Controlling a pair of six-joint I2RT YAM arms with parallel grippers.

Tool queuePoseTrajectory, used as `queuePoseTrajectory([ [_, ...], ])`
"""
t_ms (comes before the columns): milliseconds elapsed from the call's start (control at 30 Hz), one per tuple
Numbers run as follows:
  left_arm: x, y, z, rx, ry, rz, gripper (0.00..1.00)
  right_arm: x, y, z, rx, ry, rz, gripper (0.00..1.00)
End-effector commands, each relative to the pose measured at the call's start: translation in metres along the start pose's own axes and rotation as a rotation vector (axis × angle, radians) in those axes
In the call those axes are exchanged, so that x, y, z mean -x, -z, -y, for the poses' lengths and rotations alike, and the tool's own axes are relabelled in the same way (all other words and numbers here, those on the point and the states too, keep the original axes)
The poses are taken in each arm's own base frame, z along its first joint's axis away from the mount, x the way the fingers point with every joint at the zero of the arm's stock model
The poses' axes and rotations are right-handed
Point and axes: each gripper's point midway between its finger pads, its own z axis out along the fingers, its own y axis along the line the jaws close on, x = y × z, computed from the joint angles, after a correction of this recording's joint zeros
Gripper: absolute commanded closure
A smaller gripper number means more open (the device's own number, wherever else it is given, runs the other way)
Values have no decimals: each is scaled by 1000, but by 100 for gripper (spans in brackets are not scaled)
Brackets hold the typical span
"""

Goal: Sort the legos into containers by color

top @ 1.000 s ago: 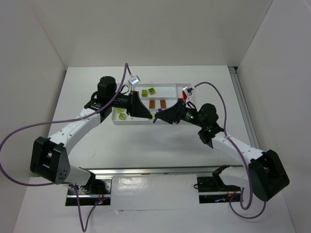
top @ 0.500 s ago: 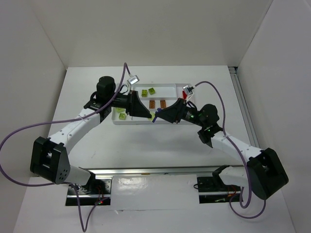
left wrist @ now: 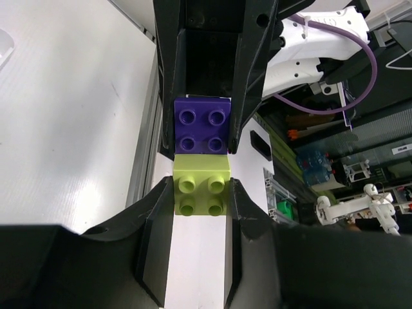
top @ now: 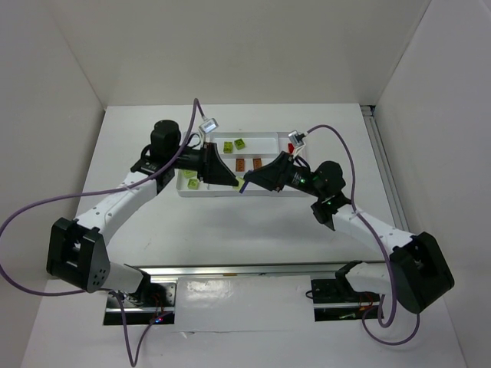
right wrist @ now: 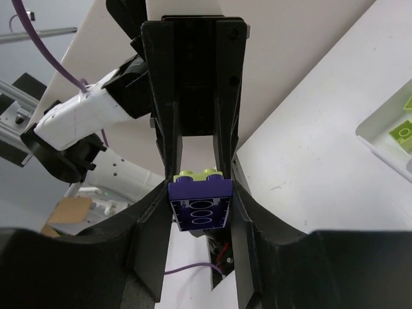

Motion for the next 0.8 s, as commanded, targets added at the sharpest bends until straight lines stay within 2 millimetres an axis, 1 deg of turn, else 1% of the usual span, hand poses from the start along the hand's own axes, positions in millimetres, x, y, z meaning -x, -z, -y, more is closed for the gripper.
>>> queuePoseTrajectory([
  [0, 2, 9, 5, -5, -63, 13, 100, 22, -2, -11, -10, 96, 61, 83],
  [33, 2, 9, 3, 6, -52, 16, 100, 25, 1, -5, -41, 101, 72, 83],
  [67, 3, 15, -2, 26, -28, 25, 100, 28, 6, -3, -63, 114, 85, 85],
  [100, 4, 18, -4, 33, -27, 33, 100, 24, 11, 6, -108, 110, 67, 86],
  [133, 4, 20, -6, 41, -12, 37, 100, 27, 15, 12, -141, 113, 75, 88],
  [167, 6, 26, -11, 58, -8, 49, 100, 29, 23, 21, -178, 113, 80, 88],
  [233, 7, 32, -17, 84, 13, 63, 100, 31, 35, 30, -256, 123, 86, 88],
  [267, 10, 37, -23, 112, 28, 83, 100, 35, 42, 37, -287, 131, 95, 88],
  [300, 13, 37, -24, 128, 17, 89, 100, 24, 49, 51, -344, 89, 51, 88],
  [333, 19, 42, -45, 218, 59, 123, 100, 29, 52, 56, -380, 115, 51, 88],
  [367, 21, 44, -58, 292, 99, 137, 100, 29, 55, 62, -424, 114, 44, 88],
  [400, 34, 52, -68, 369, 105, 166, 100, 26, 69, 86, -570, 80, 46, 88],
  [433, 36, 74, -105, 617, 199, 229, 100, 36, 74, 90, -636, 109, 63, 88],
  [467, 39, 88, -123, 759, 238, 257, 100, 39, 81, 98, -708, 110, 74, 88],
  [500, 36, 102, -146, 888, 297, 266, 100, 50, 96, 113, -831, 123, 128, 88],
  [533, 48, 118, -154, 1004, 317, 304, 100, 43, 107, 121, -908, 100, 112, 88],
  [567, 46, 141, -172, 1161, 333, 328, 100, 47, 111, 123, -946, 104, 129, 86],
  [600, 44, 154, -185, 1254, 352, 342, 100, 47, 118, 127, -984, 112, 130, 86],
  [633, 35, 161, -205, 1320, 396, 335, 100, 51, 123, 131, -1023, 124, 138, 86],
  [667, 35, 167, -215, 1333, 436, 349, 100, 49, 124, 132, -1029, 120, 132, 84],
  [700, 34, 166, -225, 1339, 451, 335, 100, 52, 122, 131, -1027, 132, 129, 84],
  [733, 31, 170, -243, 1387, 484, 336, 100, 49, 124, 136, -1049, 124, 119, 84],
  [767, 29, 173, -253, 1439, 477, 329, 100, 54, 123, 133, -1042, 140, 121, 84],
])
